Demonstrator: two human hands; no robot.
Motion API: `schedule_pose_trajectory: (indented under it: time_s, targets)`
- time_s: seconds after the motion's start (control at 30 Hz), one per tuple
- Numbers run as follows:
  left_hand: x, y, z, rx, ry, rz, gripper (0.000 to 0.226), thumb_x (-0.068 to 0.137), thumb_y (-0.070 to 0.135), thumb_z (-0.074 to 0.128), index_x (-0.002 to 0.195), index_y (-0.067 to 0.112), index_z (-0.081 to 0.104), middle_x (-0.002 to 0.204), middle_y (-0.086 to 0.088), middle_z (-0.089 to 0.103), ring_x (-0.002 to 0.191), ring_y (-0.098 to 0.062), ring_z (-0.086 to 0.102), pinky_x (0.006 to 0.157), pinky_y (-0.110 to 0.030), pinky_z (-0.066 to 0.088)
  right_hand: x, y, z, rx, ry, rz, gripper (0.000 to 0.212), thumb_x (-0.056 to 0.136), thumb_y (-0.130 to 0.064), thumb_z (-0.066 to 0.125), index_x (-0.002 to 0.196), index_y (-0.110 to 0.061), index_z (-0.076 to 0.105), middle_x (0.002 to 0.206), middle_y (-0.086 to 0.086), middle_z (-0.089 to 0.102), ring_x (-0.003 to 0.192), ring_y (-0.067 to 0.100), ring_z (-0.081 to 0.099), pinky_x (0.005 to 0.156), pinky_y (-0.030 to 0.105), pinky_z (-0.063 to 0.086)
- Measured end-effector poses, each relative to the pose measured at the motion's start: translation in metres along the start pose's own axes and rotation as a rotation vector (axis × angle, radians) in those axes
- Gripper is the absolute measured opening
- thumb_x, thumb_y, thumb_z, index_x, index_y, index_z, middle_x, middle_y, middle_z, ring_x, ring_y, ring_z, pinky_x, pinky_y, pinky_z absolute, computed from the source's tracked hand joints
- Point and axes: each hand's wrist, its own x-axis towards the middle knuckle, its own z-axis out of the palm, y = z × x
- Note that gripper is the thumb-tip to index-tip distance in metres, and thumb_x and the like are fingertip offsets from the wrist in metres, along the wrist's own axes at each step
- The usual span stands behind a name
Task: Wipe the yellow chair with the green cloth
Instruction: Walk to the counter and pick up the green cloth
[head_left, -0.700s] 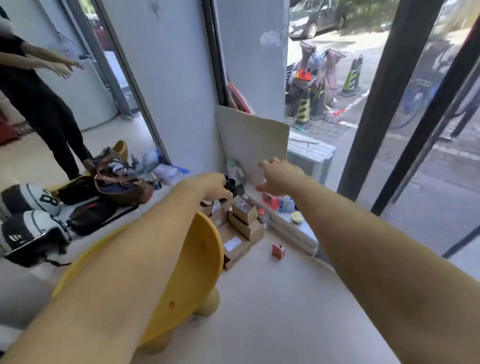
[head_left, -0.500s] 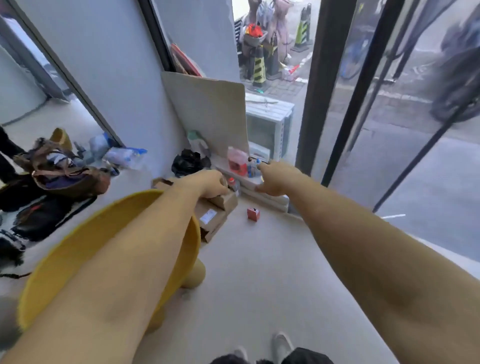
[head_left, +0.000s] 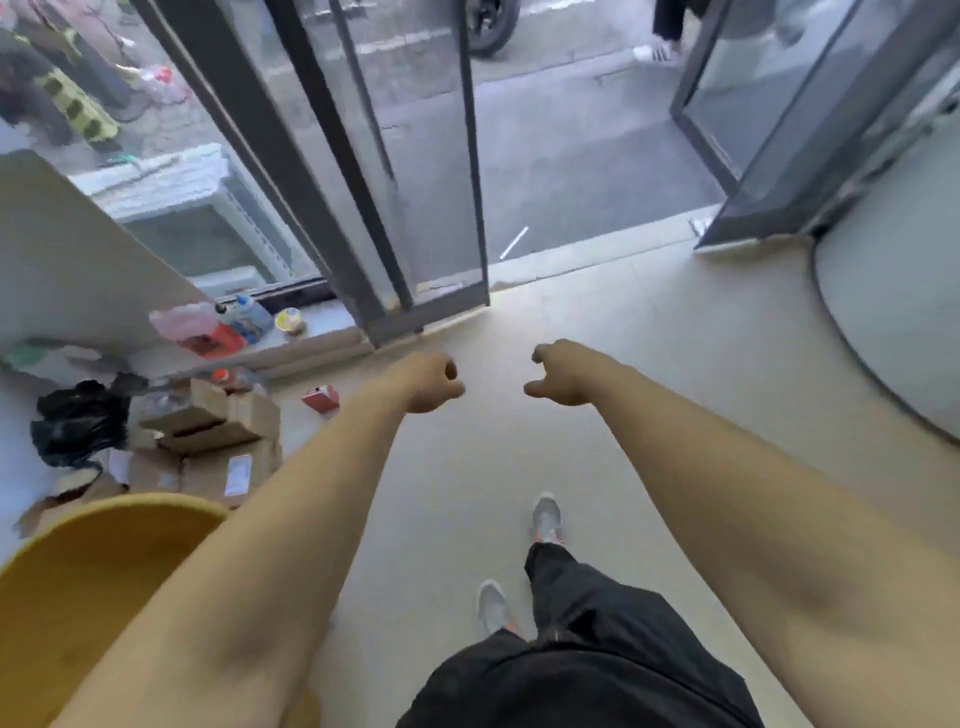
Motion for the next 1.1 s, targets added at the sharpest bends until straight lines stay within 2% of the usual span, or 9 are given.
schedule_pose_trajectory:
  time_s: [0.13, 0.3, 0.4, 0.53, 0.73, 0.8, 0.9, 1.1]
  targets:
    - [0.035, 0.09, 0.03, 0.121, -0.119, 0.138, 0.033, 0.094, 0.04, 0.059, 0.117, 0.017, 0.064, 0.117, -0.005, 0.066, 0.104, -0.026, 0.06, 0.095, -0.042, 0.049, -0.046, 0.099, 0.015, 0.12, 0.014, 0.2, 0.063, 0.095, -0.049, 0.055, 0.148, -0.02, 0.04, 0.15, 0.007, 0.042, 0.132, 0.029, 0.048, 0.103, 0.046, 0.044]
    - [0.067, 0.228, 0.061, 0.273, -0.223, 0.337, 0.032, 0.092, 0.042, 0.056, 0.118, 0.023, 0.062, 0.115, 0.001, 0.065, 0.099, -0.019, 0.059, 0.087, -0.038, 0.05, -0.105, 0.224, 0.02, 0.328, 0.077, 0.409, 0.063, 0.095, -0.047, 0.055, 0.15, -0.021, 0.038, 0.149, 0.005, 0.047, 0.129, 0.027, 0.051, 0.096, 0.038, 0.045]
    - [0.085, 0.321, 0.077, 0.352, -0.259, 0.436, 0.032, 0.092, 0.041, 0.056, 0.119, 0.024, 0.062, 0.111, 0.001, 0.064, 0.092, -0.017, 0.06, 0.078, -0.034, 0.047, -0.136, 0.3, 0.019, 0.416, 0.122, 0.509, 0.062, 0.095, -0.047, 0.055, 0.149, -0.021, 0.04, 0.149, 0.005, 0.048, 0.13, 0.027, 0.05, 0.098, 0.039, 0.043]
    - [0.107, 0.453, 0.098, 0.452, -0.254, 0.563, 0.032, 0.094, 0.039, 0.057, 0.12, 0.022, 0.062, 0.104, 0.001, 0.061, 0.09, -0.018, 0.059, 0.078, -0.034, 0.046, -0.178, 0.402, 0.014, 0.525, 0.206, 0.605, 0.059, 0.095, -0.044, 0.057, 0.147, -0.018, 0.044, 0.149, 0.007, 0.049, 0.131, 0.028, 0.05, 0.101, 0.039, 0.043]
    - [0.117, 0.641, 0.134, 0.486, -0.256, 0.728, 0.031, 0.093, 0.042, 0.058, 0.117, 0.023, 0.064, 0.111, -0.002, 0.066, 0.094, -0.021, 0.062, 0.093, -0.042, 0.052, -0.257, 0.547, -0.005, 0.642, 0.297, 0.735, 0.058, 0.095, -0.044, 0.057, 0.145, -0.017, 0.047, 0.146, 0.009, 0.051, 0.128, 0.028, 0.051, 0.098, 0.037, 0.044]
    - [0.12, 0.693, 0.144, 0.495, -0.264, 0.788, 0.03, 0.092, 0.043, 0.058, 0.116, 0.025, 0.065, 0.11, -0.001, 0.067, 0.091, -0.019, 0.063, 0.091, -0.042, 0.053, -0.277, 0.588, -0.011, 0.677, 0.334, 0.767, 0.058, 0.095, -0.044, 0.057, 0.145, -0.015, 0.048, 0.147, 0.008, 0.051, 0.129, 0.027, 0.051, 0.101, 0.037, 0.044]
    - [0.131, 0.773, 0.163, 0.512, -0.258, 0.869, 0.031, 0.092, 0.043, 0.059, 0.116, 0.025, 0.066, 0.11, 0.0, 0.069, 0.093, -0.019, 0.063, 0.088, -0.037, 0.052, -0.305, 0.653, -0.02, 0.735, 0.414, 0.829, 0.058, 0.094, -0.044, 0.059, 0.143, -0.015, 0.05, 0.146, 0.007, 0.053, 0.127, 0.027, 0.053, 0.097, 0.033, 0.042]
    - [0.167, 0.938, 0.196, 0.512, -0.244, 0.98, 0.033, 0.092, 0.042, 0.06, 0.121, 0.026, 0.062, 0.11, 0.001, 0.07, 0.099, -0.019, 0.061, 0.086, -0.033, 0.049, -0.344, 0.797, -0.054, 0.797, 0.56, 0.932, 0.05, 0.091, -0.04, 0.064, 0.134, -0.016, 0.058, 0.134, 0.009, 0.061, 0.115, 0.028, 0.059, 0.096, 0.035, 0.048]
